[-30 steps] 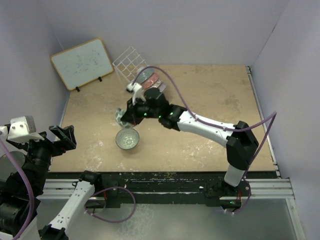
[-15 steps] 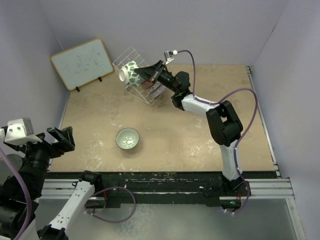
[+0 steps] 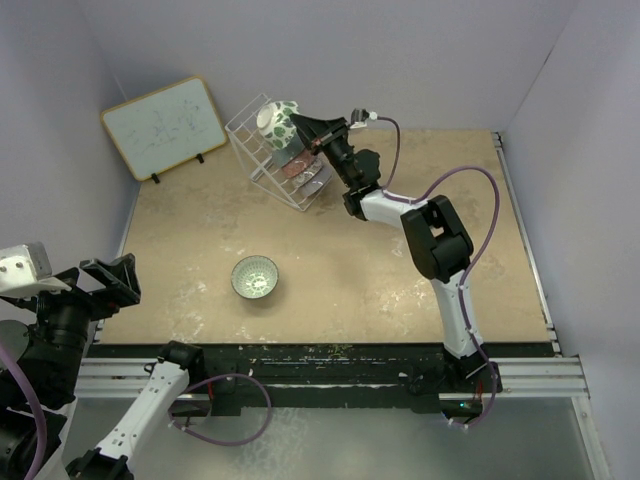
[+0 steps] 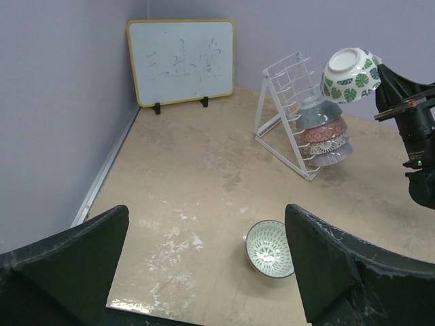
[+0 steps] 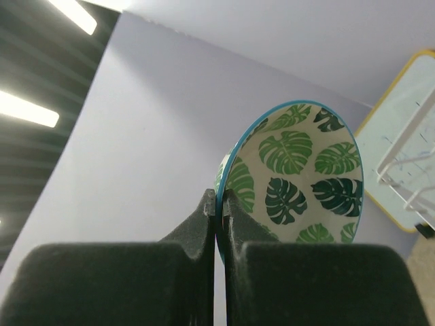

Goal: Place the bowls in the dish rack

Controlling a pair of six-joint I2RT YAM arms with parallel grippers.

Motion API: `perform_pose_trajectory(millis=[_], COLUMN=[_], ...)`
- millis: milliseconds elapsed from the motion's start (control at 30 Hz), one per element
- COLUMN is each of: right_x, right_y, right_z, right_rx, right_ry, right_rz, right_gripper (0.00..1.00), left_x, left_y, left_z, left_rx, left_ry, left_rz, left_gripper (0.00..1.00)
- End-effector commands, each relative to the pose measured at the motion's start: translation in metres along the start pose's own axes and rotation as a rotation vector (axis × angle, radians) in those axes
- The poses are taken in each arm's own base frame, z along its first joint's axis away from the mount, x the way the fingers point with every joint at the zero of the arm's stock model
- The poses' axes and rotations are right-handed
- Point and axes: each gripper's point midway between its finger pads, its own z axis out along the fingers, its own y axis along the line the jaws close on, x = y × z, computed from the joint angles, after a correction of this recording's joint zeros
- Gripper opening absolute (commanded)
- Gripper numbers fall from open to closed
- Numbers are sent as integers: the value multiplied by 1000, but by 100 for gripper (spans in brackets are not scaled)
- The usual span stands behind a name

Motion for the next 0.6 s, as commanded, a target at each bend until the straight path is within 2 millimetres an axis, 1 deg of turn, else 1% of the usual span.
perform_pose_trajectory(millis=[0, 200, 433, 533, 567], right_x=[-28, -38, -26, -25, -25], right_y=[43, 19, -6, -16, -23], right_z=[11, 10, 13, 13, 12], right_rx=[-140, -89, -13, 0, 9], right_ry=[-158, -224, -238, -248, -250], right_rz=[72, 121, 163, 190, 200], right_gripper=[0, 0, 0, 0, 0], left_x=[-8, -9, -8, -8, -8], left_y=[5, 6, 7, 7, 8], left_z=[-3, -5, -7, -8, -9], left_rx=[-10, -12, -8, -7, -8], left_ry=[-27, -28, -27, -26, -27], left_rz=[3, 2, -7, -9, -8], left_gripper=[99, 99, 99, 99, 99])
